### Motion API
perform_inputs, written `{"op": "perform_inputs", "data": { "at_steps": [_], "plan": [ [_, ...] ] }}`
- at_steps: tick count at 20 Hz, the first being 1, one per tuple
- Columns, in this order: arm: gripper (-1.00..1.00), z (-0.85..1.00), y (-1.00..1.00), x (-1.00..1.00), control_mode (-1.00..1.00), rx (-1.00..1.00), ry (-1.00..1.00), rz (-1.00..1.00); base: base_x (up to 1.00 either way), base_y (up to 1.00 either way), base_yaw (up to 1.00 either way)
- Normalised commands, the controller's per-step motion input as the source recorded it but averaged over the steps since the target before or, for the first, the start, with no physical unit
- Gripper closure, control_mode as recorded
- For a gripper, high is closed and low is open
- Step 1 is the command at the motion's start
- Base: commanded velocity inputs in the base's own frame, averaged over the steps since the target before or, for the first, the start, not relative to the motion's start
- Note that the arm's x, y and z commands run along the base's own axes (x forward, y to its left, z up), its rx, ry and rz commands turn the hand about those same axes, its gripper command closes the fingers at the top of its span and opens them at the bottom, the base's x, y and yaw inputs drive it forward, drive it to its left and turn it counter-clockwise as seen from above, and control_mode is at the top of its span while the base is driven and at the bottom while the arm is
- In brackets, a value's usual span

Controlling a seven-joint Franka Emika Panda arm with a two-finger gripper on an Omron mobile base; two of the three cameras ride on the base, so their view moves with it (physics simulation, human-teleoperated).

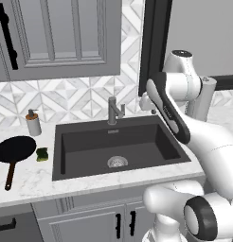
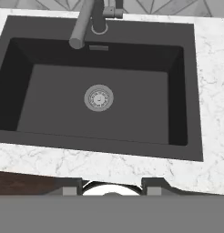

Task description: Pick the pan and sponge and place them into the sink. Then turn on the water.

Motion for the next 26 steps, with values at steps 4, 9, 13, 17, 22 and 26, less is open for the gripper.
{"op": "perform_inputs", "data": {
  "at_steps": [4, 9, 13, 17, 22, 26],
  "plan": [
    [-1.0, -0.01, 0.05, -0.17, -1.0, 0.0, 0.0, 0.0, 0.0, 0.0, 0.0],
    [-1.0, -0.18, 0.48, -0.41, -1.0, 0.04, 0.0, 0.0, 0.0, 0.0, 0.0],
    [-1.0, -0.2, 0.78, -0.46, -1.0, 0.04, 0.0, 0.0, 0.0, 0.0, 0.0],
    [-1.0, -0.16, 0.99, -0.33, -1.0, 0.0, 0.0, 0.01, 0.0, 0.0, 0.0],
    [-1.0, -0.14, 0.99, 0.0, -1.0, 0.0, 0.03, 0.02, 0.0, 0.0, 0.0],
    [-1.0, -0.11, 1.0, 0.0, -1.0, 0.0, 0.03, 0.03, 0.0, 0.0, 0.0]
  ]
}}
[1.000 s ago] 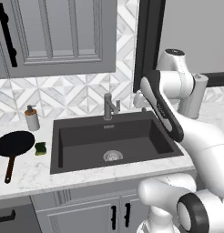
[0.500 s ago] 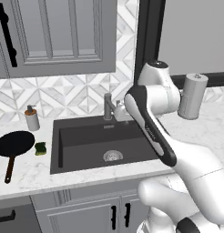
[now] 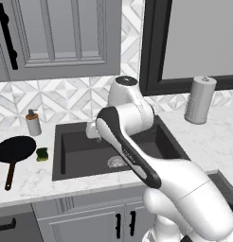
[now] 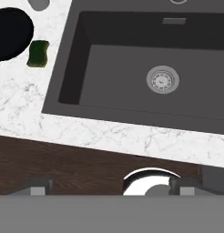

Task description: Pick the pan and sponge and place them into the sink. Then turn on the water.

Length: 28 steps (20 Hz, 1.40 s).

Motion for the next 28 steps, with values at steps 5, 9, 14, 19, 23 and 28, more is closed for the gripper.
{"op": "perform_inputs", "data": {
  "at_steps": [5, 9, 14, 19, 23, 28],
  "plan": [
    [-1.0, -0.08, 1.0, 0.0, -1.0, 0.0, 0.1, 0.06, 0.0, 0.0, 0.0],
    [-1.0, -0.27, 0.96, 0.01, -1.0, 0.0, 0.11, 0.05, 0.0, 0.0, 0.0],
    [-1.0, -0.44, 1.0, 0.09, -1.0, 0.0, 0.09, 0.03, 0.0, 0.0, 0.0],
    [-1.0, -0.11, 0.73, 0.12, -1.0, -0.01, 0.09, 0.01, 0.0, 0.0, 0.0],
    [-1.0, -0.01, 0.47, 0.12, -1.0, -0.03, 0.06, 0.0, 0.0, 0.0, 0.0],
    [-1.0, -0.17, 0.55, 0.2, -1.0, -0.09, 0.01, 0.0, 0.0, 0.0, 0.0]
  ]
}}
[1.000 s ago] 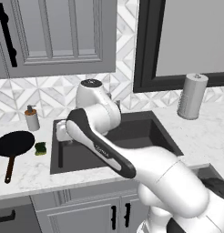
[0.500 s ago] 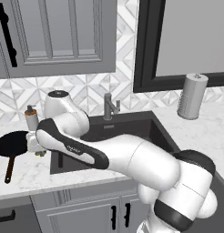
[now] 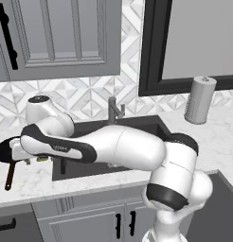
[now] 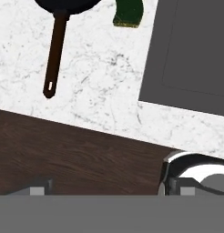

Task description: Pick the pan and sponge and place them into the sink. Then turn on the water.

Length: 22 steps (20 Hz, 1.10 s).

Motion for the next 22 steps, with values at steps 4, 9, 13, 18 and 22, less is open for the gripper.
{"op": "perform_inputs", "data": {
  "at_steps": [4, 9, 13, 18, 22],
  "plan": [
    [-1.0, -0.21, 0.44, 0.16, -1.0, -0.06, 0.0, 0.0, 0.0, 0.0, 0.0],
    [-1.0, -0.15, 0.17, 0.06, -1.0, 0.0, 0.0, 0.0, 0.0, 0.0, 0.0],
    [-1.0, -0.15, 0.1, 0.07, -1.0, 0.0, 0.0, 0.0, 0.0, 0.0, 0.0],
    [-1.0, -0.18, 0.04, 0.21, -1.0, 0.0, -0.03, 0.0, 0.0, 0.0, 0.0],
    [-1.0, -0.15, 0.01, 0.06, -1.0, 0.0, -0.05, 0.0, 0.0, 0.0, 0.0]
  ]
}}
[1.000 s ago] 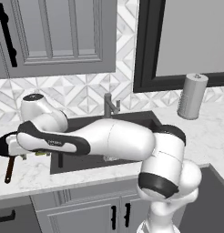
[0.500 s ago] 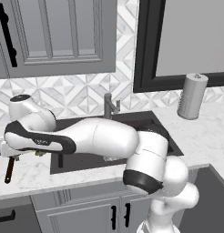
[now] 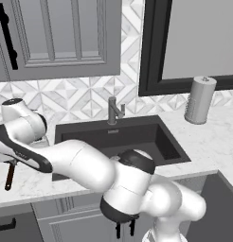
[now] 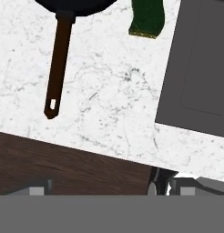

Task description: Pick the pan and sponge and place them into the sink. Then turn on the water.

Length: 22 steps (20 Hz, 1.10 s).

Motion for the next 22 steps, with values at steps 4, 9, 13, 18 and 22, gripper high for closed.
{"op": "perform_inputs", "data": {
  "at_steps": [4, 9, 13, 18, 22],
  "plan": [
    [-1.0, -0.12, 0.01, 0.02, -1.0, 0.0, -0.05, 0.0, 0.0, 0.0, 0.0],
    [-1.0, -0.15, 0.12, 0.0, -1.0, 0.0, -0.03, 0.0, 0.0, 0.0, 0.0],
    [-1.0, -0.33, 0.19, 0.02, -1.0, 0.0, -0.04, 0.0, 0.0, 0.0, 0.0],
    [-1.0, -0.36, 0.21, 0.07, -1.0, 0.0, -0.08, -0.01, 0.0, 0.0, 0.0],
    [-1.0, -0.28, 0.13, 0.05, -1.0, 0.01, -0.09, -0.04, 0.0, 0.0, 0.0]
  ]
}}
